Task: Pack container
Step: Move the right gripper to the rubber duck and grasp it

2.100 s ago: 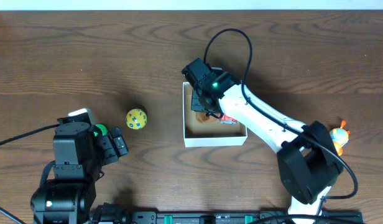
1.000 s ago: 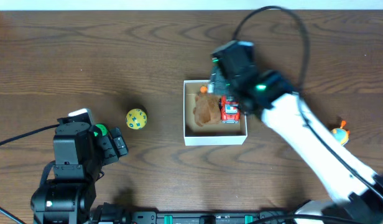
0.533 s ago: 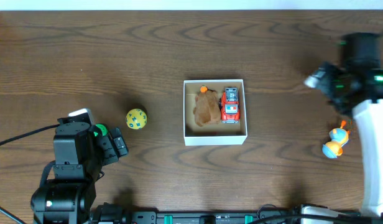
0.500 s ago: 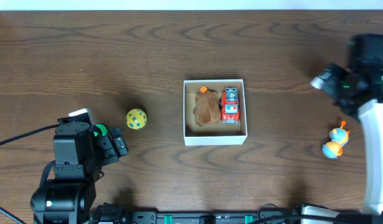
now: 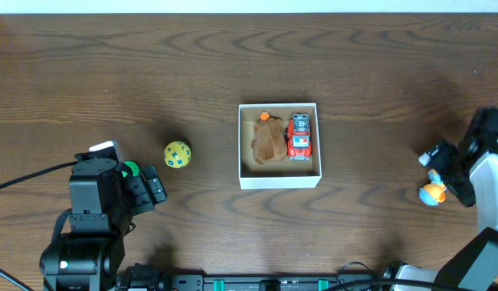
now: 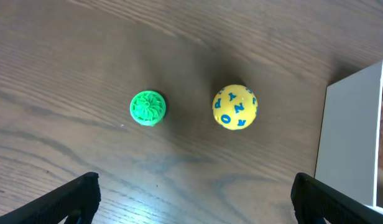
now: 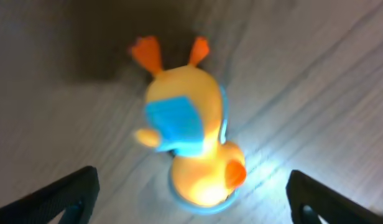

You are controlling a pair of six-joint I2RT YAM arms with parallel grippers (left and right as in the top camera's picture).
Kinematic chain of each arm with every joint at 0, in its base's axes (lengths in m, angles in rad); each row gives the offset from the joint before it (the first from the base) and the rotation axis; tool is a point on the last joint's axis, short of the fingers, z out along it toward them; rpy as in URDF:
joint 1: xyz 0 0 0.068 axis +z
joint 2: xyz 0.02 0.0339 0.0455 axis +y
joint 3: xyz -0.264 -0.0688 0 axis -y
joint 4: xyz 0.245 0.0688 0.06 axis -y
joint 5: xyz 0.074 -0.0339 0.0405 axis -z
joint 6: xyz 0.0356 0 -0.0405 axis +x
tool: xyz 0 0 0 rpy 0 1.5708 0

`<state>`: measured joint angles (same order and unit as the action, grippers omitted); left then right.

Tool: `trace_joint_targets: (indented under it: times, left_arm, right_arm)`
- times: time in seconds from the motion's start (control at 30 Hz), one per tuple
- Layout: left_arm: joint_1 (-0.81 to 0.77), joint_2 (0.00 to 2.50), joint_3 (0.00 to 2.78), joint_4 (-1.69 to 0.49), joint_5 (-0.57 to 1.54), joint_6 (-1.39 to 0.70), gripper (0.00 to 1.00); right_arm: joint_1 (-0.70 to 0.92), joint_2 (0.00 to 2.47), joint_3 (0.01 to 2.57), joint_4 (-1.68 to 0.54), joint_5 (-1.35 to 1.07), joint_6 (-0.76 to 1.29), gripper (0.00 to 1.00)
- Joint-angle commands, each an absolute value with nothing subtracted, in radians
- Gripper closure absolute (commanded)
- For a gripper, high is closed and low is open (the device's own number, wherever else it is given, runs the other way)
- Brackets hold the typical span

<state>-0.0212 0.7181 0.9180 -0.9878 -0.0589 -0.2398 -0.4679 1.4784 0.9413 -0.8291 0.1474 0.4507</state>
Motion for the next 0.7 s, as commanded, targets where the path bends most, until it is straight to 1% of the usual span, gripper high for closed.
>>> trace_joint_targets:
  times: [0.0, 0.07, 0.17, 0.23, 0.33, 0.5, 0.53, 0.6, 0.63, 0.67]
  left_arm:
    - [-0.016, 0.719, 0.938, -0.991, -0.060, -0.249, 0.02]
    - [-0.016, 0.719, 0.938, -0.991, -0.060, -0.249, 0.02]
    - [-0.016, 0.719, 0.937, -0.991, -0.060, -0.249, 0.02]
    - [-0.016, 0.719, 0.937, -0.992, -0.060, -0.249, 0.02]
    - [-0.016, 0.719, 0.937, -0.995, -0.060, -0.249, 0.02]
    - [-0.016, 0.719, 0.937, -0.995, -0.060, -0.249, 0.02]
    - [-0.016, 0.719, 0.937, -0.995, -0.060, -0.249, 0.02]
    - [-0.016, 0.719, 0.937, -0.995, -0.060, -0.249, 0.02]
    - [-0.016, 0.719, 0.937, -0.995, -0.060, -0.249, 0.02]
    - [-0.016, 0.719, 0.937, -0.995, -0.060, -0.249, 0.02]
  right_arm:
    - [-0.500, 1.480, 0.875, -0.777, 0.146, 0.418, 0.09]
    - [-0.510, 1.480, 0.846, -0.754, 0.145, 0.426, 0.20]
    - [-0.514, 1.480, 0.808, -0.723, 0.144, 0.441, 0.32]
    - [-0.514, 1.480, 0.791, -0.713, 0.141, 0.441, 0.44]
    - [-0.514, 1.480, 0.776, -0.702, 0.138, 0.441, 0.49]
    - [-0.514, 1.480, 0.768, -0.696, 0.126, 0.441, 0.68]
    - [-0.514, 1.480, 0.768, -0.696, 0.125, 0.441, 0.73]
    - [-0.514, 1.480, 0.768, -0.696, 0.122, 0.441, 0.94]
    - [-0.513, 1.480, 0.768, -0.696, 0.122, 0.441, 0.99]
    - [-0.511, 1.480, 0.768, -0.696, 0.118, 0.441, 0.99]
